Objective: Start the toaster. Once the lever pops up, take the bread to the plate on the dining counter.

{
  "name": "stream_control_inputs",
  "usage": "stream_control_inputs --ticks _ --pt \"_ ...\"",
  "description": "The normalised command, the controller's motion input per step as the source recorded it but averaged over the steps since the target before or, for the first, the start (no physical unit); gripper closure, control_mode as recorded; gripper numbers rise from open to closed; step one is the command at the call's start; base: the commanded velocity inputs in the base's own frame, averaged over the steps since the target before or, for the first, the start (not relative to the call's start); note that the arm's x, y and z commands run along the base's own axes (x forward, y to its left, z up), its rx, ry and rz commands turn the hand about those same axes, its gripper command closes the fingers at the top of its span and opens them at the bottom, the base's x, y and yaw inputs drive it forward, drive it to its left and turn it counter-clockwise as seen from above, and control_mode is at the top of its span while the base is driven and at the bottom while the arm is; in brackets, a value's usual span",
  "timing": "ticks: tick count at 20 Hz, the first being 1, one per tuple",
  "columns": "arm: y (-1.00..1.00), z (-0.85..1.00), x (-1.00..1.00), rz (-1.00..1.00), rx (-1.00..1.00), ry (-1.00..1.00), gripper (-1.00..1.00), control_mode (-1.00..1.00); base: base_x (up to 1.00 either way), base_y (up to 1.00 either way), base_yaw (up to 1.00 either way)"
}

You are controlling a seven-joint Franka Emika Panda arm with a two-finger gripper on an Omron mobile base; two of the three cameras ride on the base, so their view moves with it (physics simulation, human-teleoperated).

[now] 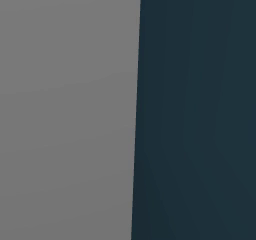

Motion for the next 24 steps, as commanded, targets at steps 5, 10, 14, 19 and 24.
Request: stream_control_inputs --ticks 5,10,14,19,24 --pt "0.0 0.0 0.0 0.0 0.0 0.0 -1.0 -1.0 0.0 0.0 0.0" --pt "0.0 0.0 0.0 0.0 0.0 0.0 -1.0 -1.0 0.0 0.0 0.0" --pt "0.0 0.0 0.0 0.0 0.0 0.0 -1.0 -1.0 0.0 0.0 0.0" --pt "0.0 0.0 0.0 0.0 0.0 0.0 -1.0 -1.0 0.0 0.0 0.0" --pt "0.0 0.0 0.0 0.0 0.0 0.0 -1.0 -1.0 0.0 0.0 0.0"
